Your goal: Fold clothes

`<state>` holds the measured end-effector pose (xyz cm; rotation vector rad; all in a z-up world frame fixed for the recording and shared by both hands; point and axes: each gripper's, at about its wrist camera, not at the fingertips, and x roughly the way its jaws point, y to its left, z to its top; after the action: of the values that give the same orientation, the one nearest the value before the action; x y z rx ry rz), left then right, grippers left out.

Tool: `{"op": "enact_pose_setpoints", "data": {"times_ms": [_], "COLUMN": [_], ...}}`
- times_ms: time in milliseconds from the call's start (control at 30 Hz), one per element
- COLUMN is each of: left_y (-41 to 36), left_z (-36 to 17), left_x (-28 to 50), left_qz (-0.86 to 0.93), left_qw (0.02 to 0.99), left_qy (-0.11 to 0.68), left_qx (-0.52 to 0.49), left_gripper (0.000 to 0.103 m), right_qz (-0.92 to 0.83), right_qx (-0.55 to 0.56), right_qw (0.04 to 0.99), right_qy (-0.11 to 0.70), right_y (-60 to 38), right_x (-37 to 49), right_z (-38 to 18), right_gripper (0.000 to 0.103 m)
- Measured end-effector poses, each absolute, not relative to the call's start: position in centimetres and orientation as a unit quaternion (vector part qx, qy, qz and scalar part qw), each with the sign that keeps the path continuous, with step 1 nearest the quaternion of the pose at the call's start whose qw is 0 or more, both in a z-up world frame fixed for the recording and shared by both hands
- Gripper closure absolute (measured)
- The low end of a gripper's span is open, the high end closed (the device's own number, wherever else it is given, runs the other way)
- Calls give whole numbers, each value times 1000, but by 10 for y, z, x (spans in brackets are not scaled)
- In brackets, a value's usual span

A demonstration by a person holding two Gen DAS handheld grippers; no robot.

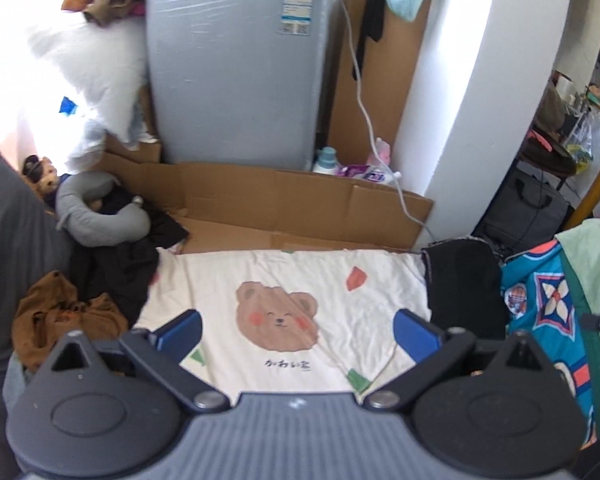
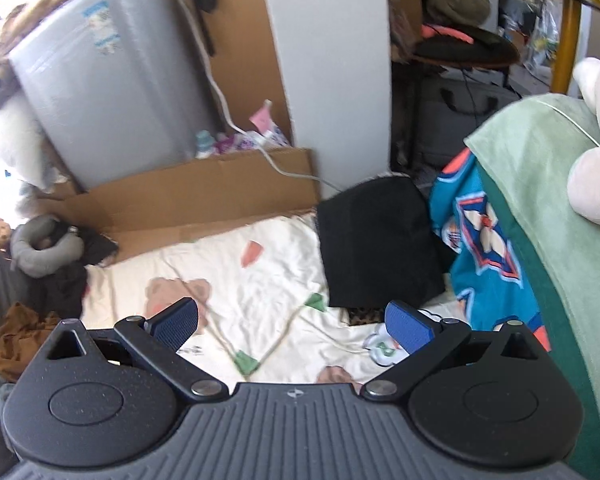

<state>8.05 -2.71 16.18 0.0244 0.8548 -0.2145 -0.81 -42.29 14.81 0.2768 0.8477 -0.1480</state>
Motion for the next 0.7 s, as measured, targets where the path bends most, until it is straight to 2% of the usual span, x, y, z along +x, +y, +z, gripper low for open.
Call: {"op": "enact_pose_setpoints", "data": {"times_ms": [300, 700], "left_y": [15, 64], "left_z": [150, 120], "left_x": [30, 4], "left_qz": [-82, -5], "left_qw": [909, 913], "left_qy": [407, 409], "left_qx": [27, 1], "left_gripper": [0, 0], "right_qz": [-58, -10], "right_qx": [146, 117], "right_qw": [902, 905], "right_qy": [402, 409], "right_y": [-396, -370], "right_x": [-35, -39], "right_z": [140, 110], "right_gripper": [0, 0]}}
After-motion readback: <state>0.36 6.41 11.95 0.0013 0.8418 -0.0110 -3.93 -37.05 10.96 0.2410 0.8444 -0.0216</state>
